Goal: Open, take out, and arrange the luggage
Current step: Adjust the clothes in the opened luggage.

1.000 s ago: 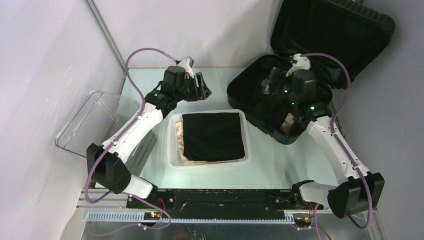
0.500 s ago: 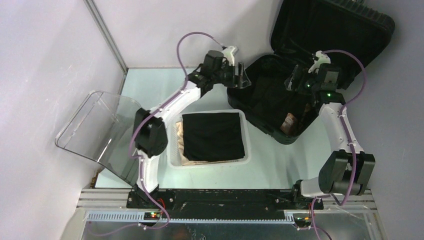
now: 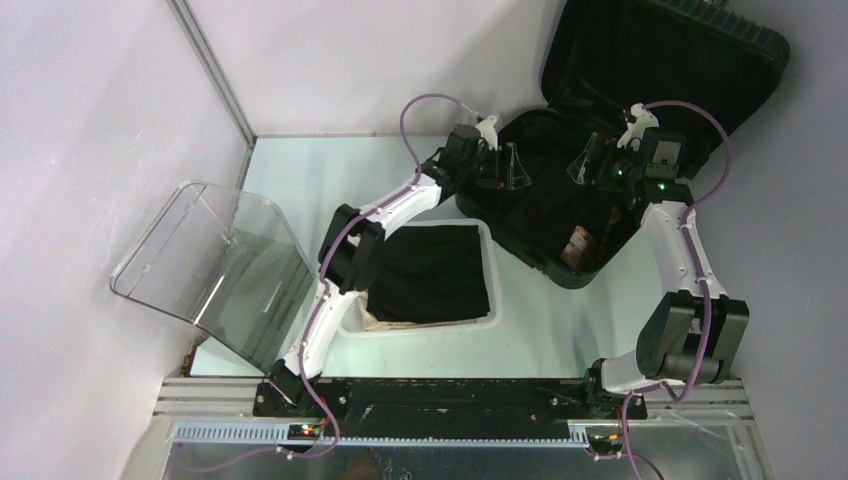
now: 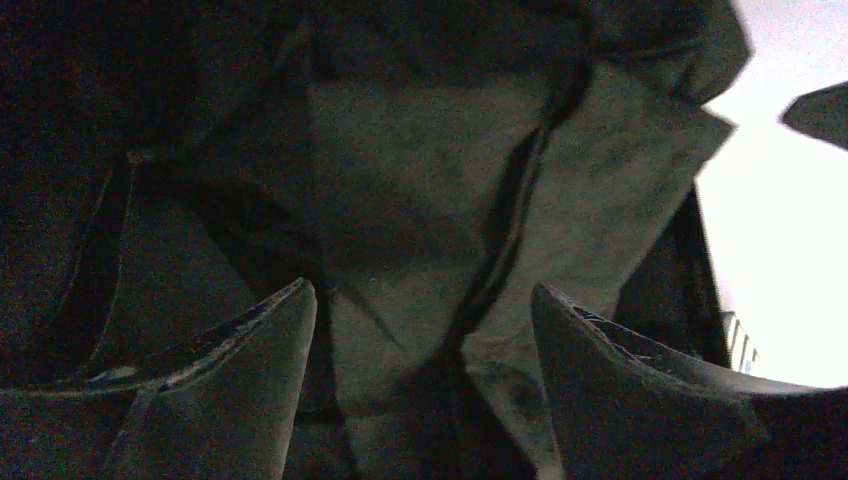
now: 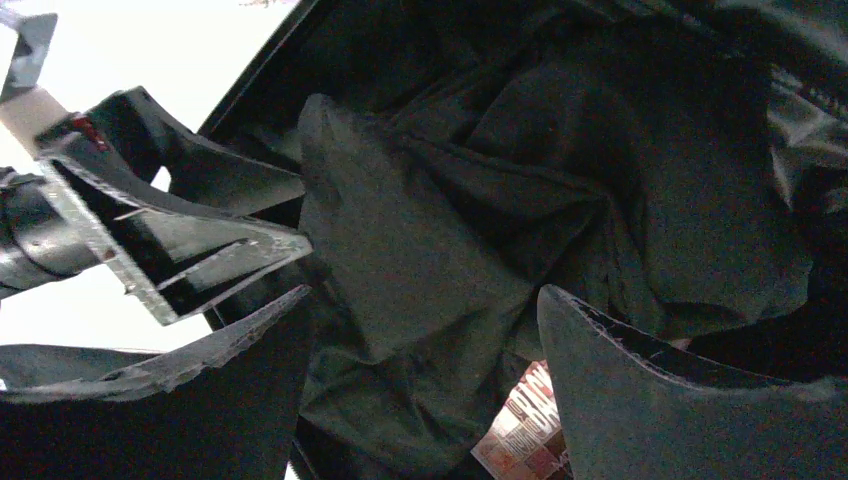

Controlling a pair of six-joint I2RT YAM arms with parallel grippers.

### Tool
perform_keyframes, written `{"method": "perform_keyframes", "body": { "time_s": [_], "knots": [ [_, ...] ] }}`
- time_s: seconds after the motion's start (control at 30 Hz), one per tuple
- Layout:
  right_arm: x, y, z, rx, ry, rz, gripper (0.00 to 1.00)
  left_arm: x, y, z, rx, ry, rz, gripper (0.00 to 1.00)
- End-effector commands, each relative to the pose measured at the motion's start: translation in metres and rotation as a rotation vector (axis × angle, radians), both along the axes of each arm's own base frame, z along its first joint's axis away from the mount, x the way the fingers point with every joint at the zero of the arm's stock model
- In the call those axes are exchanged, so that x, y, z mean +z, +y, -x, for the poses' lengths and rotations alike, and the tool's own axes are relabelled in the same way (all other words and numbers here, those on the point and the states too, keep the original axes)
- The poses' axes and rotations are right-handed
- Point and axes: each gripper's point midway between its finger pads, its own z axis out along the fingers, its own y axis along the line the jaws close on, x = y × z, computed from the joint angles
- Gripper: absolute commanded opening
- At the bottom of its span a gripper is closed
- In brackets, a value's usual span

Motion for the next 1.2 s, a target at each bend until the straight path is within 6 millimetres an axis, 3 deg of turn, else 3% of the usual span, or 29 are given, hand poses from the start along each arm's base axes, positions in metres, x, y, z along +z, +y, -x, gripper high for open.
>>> {"method": "perform_keyframes", "body": {
  "time_s": [0.0,0.07,0.27,0.57,0.63,0.7,0.8,0.9,1.17],
  "knots": [
    [0.020,-0.003,-0.004,0.017,-0.046,0.021,0.82,0.001,-0.012,0.001,0.011,0.005,0.040,0.84],
    [0.021,-0.004,-0.002,0.016,-0.047,0.025,0.82,-0.009,-0.010,0.000,0.027,0.021,0.026,0.85],
    [0.019,-0.003,-0.003,0.018,-0.038,0.012,0.82,-0.001,-0.025,0.005,-0.008,0.009,0.138,0.85],
    [0.022,-0.004,-0.001,-0.001,-0.039,0.008,0.81,0.021,-0.051,0.044,-0.176,0.021,0.233,0.82],
    [0.024,-0.004,0.000,-0.005,-0.043,0.006,0.81,0.020,-0.053,0.048,-0.187,0.017,0.230,0.75],
    [0.026,-0.005,0.002,-0.010,-0.044,0.007,0.81,0.024,-0.054,0.049,-0.191,0.017,0.239,0.60],
    [0.030,-0.007,0.002,-0.021,-0.056,0.018,0.81,0.043,-0.055,0.045,-0.181,-0.014,0.268,0.24],
    [0.037,-0.011,0.002,-0.040,-0.079,0.030,0.81,0.066,-0.052,0.034,-0.140,-0.070,0.289,0.02],
    [0.046,-0.023,-0.007,-0.083,-0.127,0.044,0.79,0.118,-0.025,-0.027,0.131,-0.236,0.378,0.00]
  ]
}}
